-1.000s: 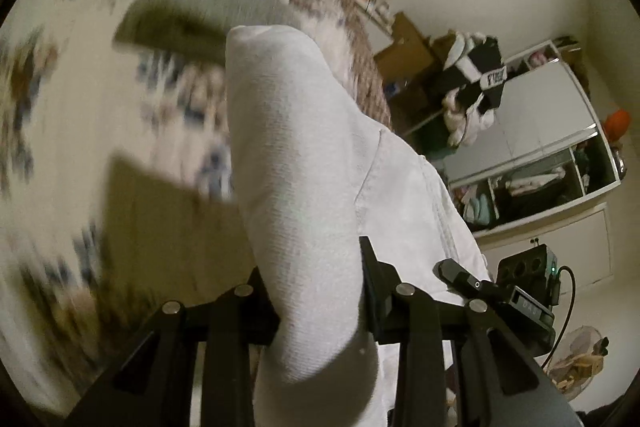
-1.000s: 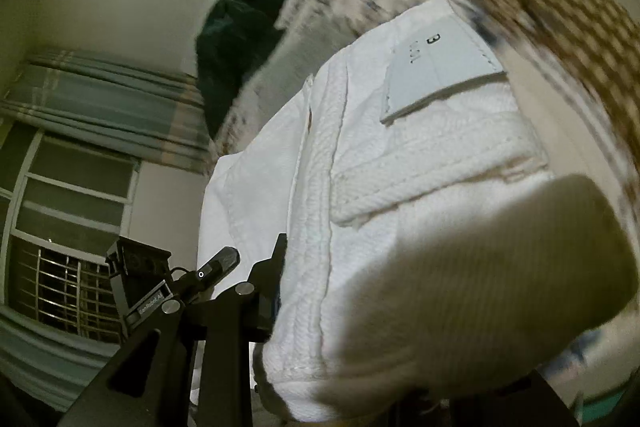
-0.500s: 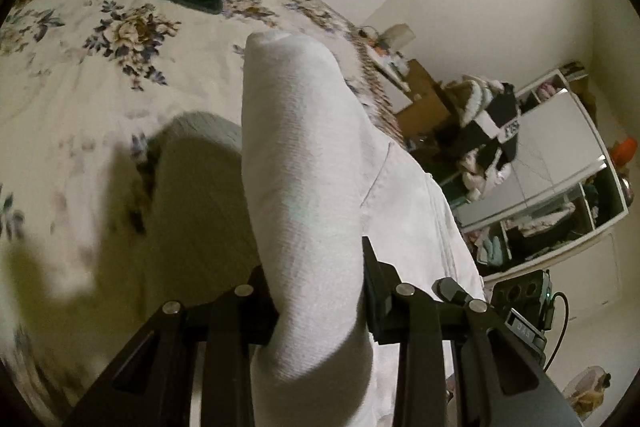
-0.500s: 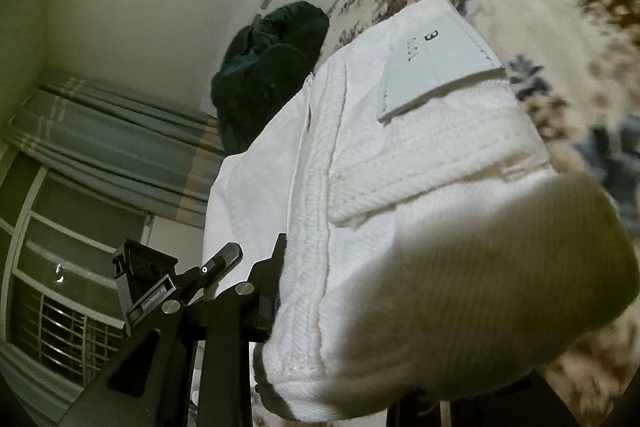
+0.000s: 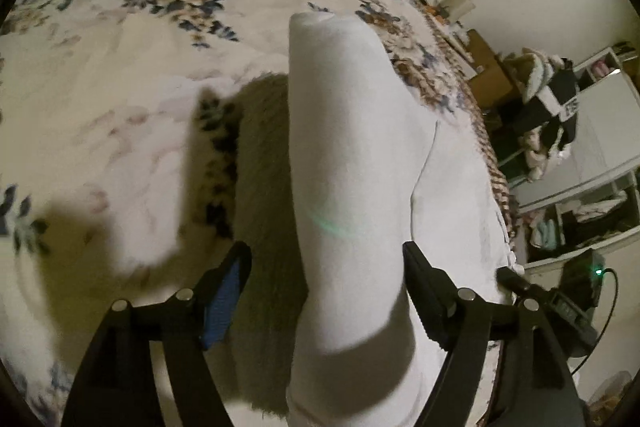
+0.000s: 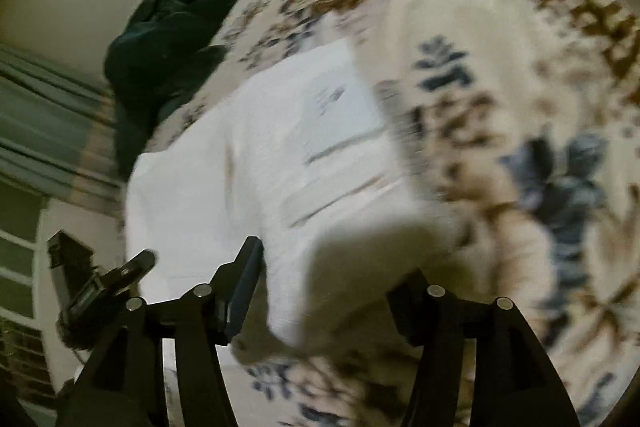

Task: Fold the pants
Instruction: 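Open both grippers and lift them away from the folded pants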

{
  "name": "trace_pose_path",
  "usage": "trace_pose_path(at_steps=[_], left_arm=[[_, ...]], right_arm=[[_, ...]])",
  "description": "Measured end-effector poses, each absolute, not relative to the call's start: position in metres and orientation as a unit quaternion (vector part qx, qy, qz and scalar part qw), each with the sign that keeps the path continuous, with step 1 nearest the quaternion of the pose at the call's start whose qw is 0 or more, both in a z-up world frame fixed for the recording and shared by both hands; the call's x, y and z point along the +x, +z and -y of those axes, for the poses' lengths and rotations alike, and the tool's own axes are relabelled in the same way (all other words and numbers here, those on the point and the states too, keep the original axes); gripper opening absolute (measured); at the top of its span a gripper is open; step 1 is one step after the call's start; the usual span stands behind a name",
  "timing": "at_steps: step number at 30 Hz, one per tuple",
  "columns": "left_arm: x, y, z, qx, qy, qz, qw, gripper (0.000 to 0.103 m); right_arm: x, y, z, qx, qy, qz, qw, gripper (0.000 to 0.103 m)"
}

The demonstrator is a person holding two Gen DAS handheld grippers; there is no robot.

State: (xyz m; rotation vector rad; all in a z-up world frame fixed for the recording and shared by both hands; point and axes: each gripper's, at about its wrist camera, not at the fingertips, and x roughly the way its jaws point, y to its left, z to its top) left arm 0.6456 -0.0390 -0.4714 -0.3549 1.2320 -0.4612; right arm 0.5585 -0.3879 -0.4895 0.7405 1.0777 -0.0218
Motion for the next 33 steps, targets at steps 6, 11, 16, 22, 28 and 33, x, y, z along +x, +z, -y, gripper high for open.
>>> trace_pose_path(at_steps=[6, 11, 16, 22, 28, 33], left_arm=[[0.619, -0.435, 0.067, -0.032, -0.137, -0.552, 0.822, 0.098], [0.583, -0.388, 0.080, -0.010, -0.110, -0.533, 0.839, 0.100], [0.542, -0.334, 0.087, 0.006, -0.080, -0.506, 0.859, 0.100], [0.478, -0.250, 0.092, 0.015, -0.064, -0.462, 0.884, 0.100], [0.406, -0.172, 0.090, 0.009, -0.060, -0.431, 0.900, 0.100], [0.341, -0.114, 0.088, 0.013, -0.048, -0.406, 0.913, 0.100]], right_arm=[[0.554, -0.460, 0.371, 0.193, -0.072, -0.546, 0.812, 0.098], [0.516, -0.407, 0.350, 0.105, -0.123, -0.533, 0.830, 0.103], [0.477, -0.334, 0.334, 0.069, -0.134, -0.508, 0.848, 0.103], [0.406, -0.232, 0.316, 0.055, -0.124, -0.468, 0.874, 0.103], [0.323, -0.135, 0.306, 0.050, -0.115, -0.422, 0.898, 0.103], [0.257, -0.070, 0.291, 0.041, -0.097, -0.394, 0.913, 0.103]])
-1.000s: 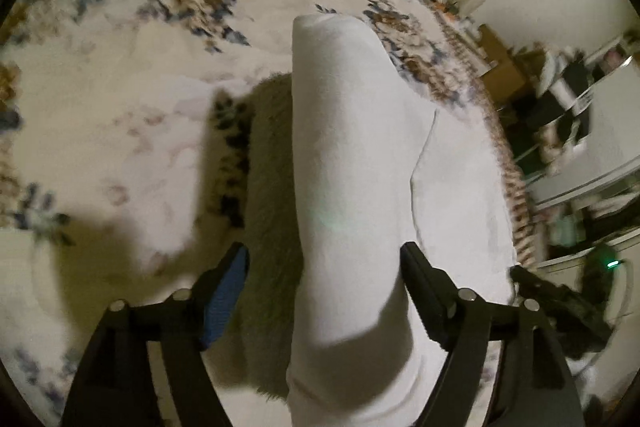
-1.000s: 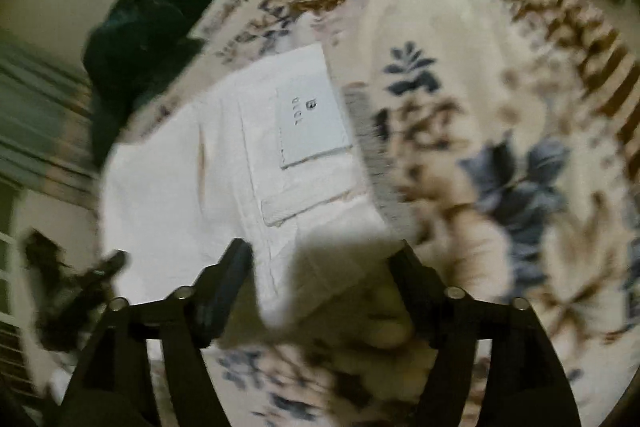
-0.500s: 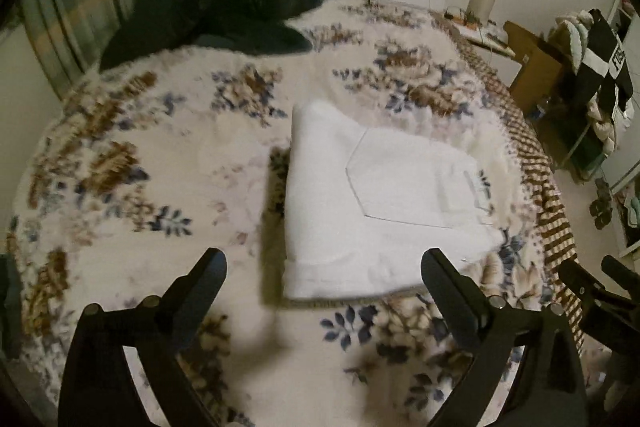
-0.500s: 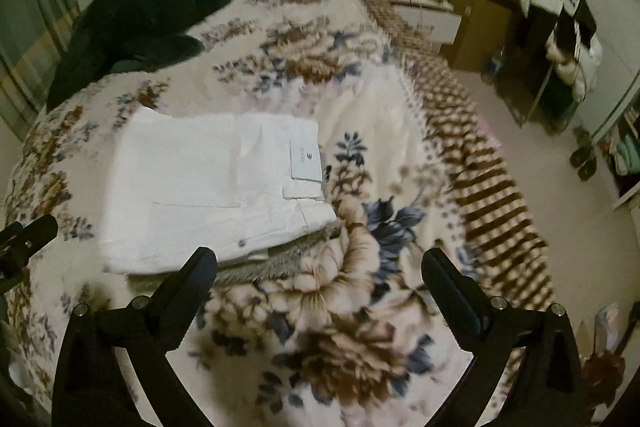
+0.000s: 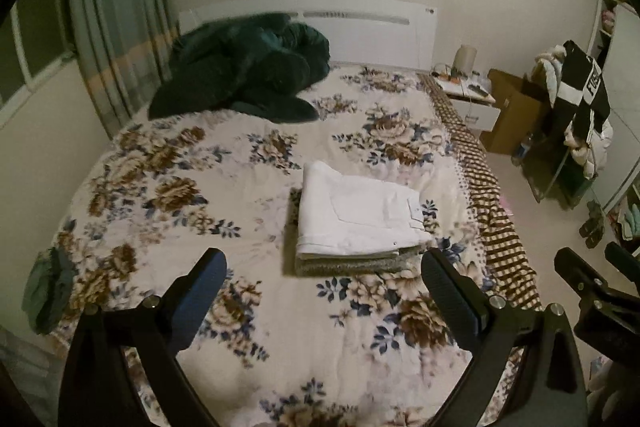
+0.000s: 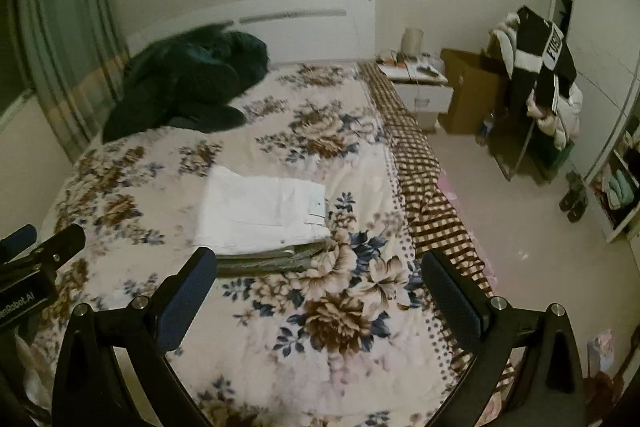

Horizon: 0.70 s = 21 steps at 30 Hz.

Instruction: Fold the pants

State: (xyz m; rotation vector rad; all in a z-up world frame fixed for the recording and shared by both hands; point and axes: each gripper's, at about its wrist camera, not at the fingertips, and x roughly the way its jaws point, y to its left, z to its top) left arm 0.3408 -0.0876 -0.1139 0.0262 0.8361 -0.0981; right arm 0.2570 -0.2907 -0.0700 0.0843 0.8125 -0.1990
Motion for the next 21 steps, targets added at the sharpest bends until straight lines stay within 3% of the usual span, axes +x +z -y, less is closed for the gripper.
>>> trace_pose_path(at_steps=[9, 21], left_arm=[[0.259, -0.057, 0.081, 0.007, -0.024, -0.386, 0.922, 0.100], [0.221, -0.045, 0.068, 0.007, -0.024, -0.384, 0.923, 0.100]], right_arm=[[0.150, 0.013, 0.269, 0.029, -0.076, -0.366, 0.927, 0.103], [0.088, 0.062, 0.252, 0.030, -0.072, -0.354, 0.932, 0.103]])
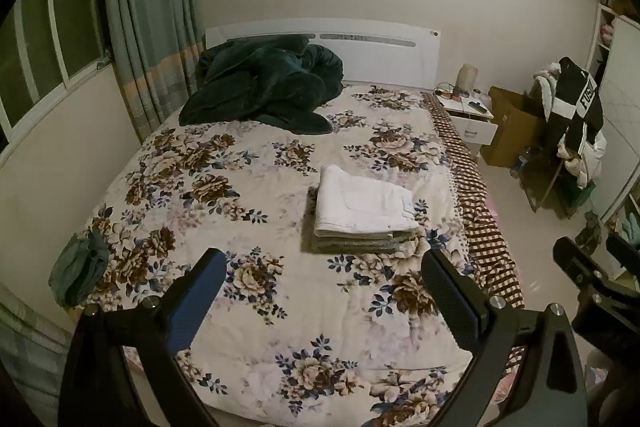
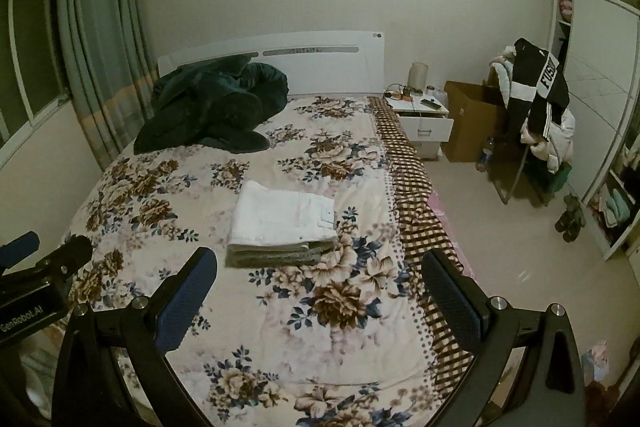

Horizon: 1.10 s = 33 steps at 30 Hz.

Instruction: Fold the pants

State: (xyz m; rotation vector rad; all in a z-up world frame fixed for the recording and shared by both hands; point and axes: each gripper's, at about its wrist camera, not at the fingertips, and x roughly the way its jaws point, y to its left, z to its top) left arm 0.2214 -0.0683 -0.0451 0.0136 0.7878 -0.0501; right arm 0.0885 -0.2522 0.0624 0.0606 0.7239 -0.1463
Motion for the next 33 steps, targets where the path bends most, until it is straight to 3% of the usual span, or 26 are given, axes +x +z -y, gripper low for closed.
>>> trace_pose_path(at_steps=[33], left_arm=[[0.197, -0.034, 0.077, 0.024, -0.021, -0.367, 0.930, 0.100]], right_arm=[[0.078, 0.064, 0.258, 0.037, -0.057, -0.350, 0.934, 0.103]])
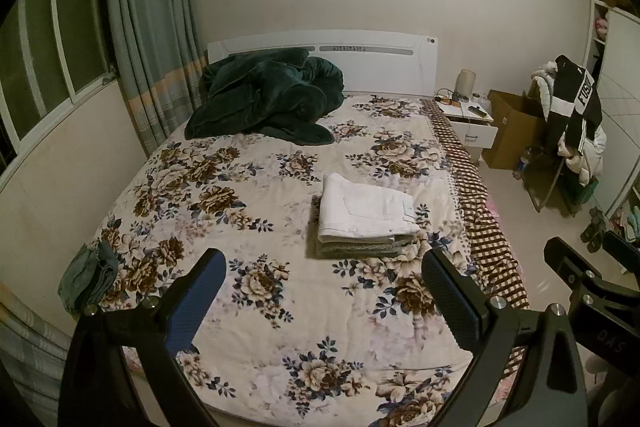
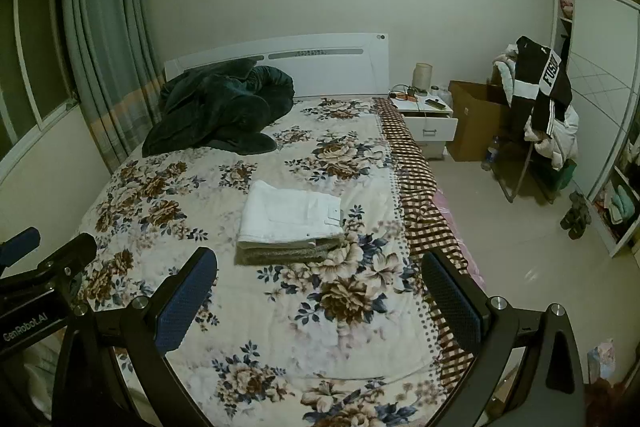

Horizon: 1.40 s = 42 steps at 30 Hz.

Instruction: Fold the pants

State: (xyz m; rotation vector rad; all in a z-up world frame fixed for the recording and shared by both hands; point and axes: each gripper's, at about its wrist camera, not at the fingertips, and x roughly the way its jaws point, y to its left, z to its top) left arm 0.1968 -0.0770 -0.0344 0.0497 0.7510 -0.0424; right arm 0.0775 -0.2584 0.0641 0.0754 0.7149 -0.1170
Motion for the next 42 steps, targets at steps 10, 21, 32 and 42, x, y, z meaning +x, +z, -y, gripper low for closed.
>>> trace_pose_path(at_steps=[10, 21, 32, 42], left_arm=[[0.191, -0.030, 0.073, 0.021, -0.012, -0.367, 0.930, 0.100], [0.187, -0.029, 0.070, 0.026, -0.003, -0.366, 0.930, 0.100], [0.184, -0.023, 0.072, 0.030, 0.001, -0.357, 0.934, 0.100], [0.182, -0.021, 0.071, 0.030, 0.006, -0.355, 0.934, 0.100]], right_arm=[[0.073, 0.062, 0.254, 0.033, -0.055, -0.350, 0.934, 0.103], [0.075, 0.059, 0.249, 0.027, -0.044, -0.356, 0.933, 0.103], [0.077, 0.060, 0.249, 0.026, -0.041, -0.356, 0.933, 0.103], [0.078, 0.061, 0.247, 0.028, -0.037, -0.358, 0.932, 0.103]])
